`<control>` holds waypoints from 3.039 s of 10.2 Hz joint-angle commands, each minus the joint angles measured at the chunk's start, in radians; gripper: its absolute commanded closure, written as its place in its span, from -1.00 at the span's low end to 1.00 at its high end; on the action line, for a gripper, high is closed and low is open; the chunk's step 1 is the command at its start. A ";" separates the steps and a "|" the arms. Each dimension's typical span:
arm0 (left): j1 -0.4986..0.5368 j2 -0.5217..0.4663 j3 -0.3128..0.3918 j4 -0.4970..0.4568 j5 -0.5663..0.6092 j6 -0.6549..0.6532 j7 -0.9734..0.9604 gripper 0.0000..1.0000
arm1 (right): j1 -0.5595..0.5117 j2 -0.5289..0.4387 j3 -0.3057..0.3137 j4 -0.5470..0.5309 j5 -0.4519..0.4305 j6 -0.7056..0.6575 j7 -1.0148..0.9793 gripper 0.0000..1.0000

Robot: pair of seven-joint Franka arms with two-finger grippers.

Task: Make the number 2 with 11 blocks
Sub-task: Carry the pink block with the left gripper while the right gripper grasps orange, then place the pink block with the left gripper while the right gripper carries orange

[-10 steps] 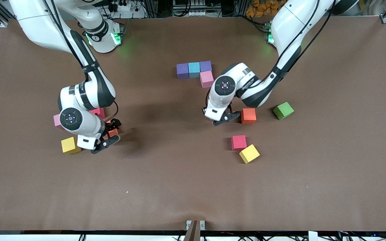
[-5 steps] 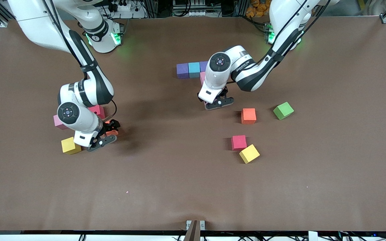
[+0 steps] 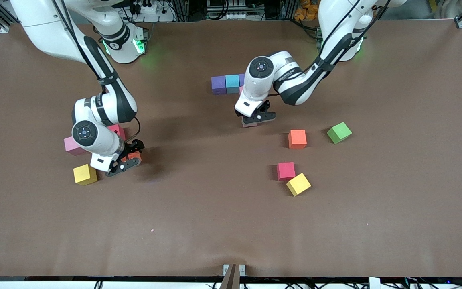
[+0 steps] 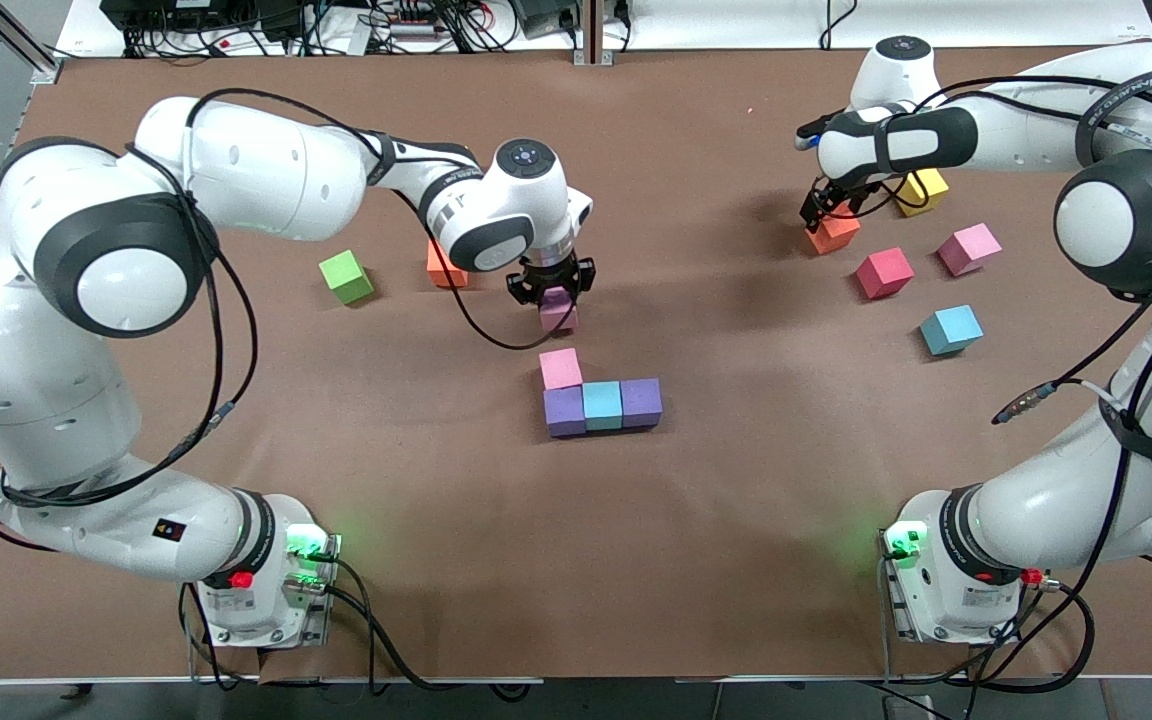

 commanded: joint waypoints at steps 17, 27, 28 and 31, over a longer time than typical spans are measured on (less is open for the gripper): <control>-0.060 -0.036 0.001 -0.083 0.064 0.009 -0.105 0.62 | 0.166 -0.037 0.038 0.046 -0.014 0.008 -0.268 0.03; -0.061 -0.049 0.003 -0.080 0.065 0.006 -0.094 -1.00 | 0.318 -0.016 0.038 0.059 -0.015 0.014 -0.494 -0.04; -0.060 -0.050 0.003 -0.071 0.067 0.000 -0.091 -1.00 | 0.326 -0.014 0.037 0.059 -0.017 0.017 -0.498 -0.04; -0.042 -0.148 0.004 -0.037 0.068 -0.101 -0.063 -1.00 | 0.369 -0.014 0.037 0.056 -0.017 0.014 -0.512 -0.04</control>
